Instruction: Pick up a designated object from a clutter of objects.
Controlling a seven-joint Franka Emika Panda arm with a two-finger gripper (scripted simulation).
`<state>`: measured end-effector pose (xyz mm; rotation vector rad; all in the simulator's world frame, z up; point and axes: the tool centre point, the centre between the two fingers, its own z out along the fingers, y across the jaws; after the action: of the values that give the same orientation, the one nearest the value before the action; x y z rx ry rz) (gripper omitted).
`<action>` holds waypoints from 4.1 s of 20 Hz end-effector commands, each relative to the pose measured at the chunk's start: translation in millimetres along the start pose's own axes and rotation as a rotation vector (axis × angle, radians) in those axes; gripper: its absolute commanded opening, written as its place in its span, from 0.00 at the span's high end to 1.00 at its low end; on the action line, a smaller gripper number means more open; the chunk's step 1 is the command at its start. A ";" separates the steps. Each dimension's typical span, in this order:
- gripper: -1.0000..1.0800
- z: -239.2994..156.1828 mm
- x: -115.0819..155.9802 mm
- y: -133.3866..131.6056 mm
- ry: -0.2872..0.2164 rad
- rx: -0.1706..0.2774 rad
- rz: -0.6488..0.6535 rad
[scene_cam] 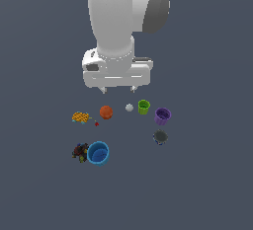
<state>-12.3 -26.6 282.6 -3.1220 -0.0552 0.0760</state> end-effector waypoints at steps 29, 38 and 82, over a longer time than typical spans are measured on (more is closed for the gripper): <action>0.04 110.7 -26.0 50.6 0.025 -0.014 -0.640; 0.04 141.2 -40.9 64.0 0.030 -0.024 -0.835; 0.04 236.9 -70.7 84.2 0.032 -0.045 -1.162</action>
<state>-91.9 -109.1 50.5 -2.5947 -1.7699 0.0013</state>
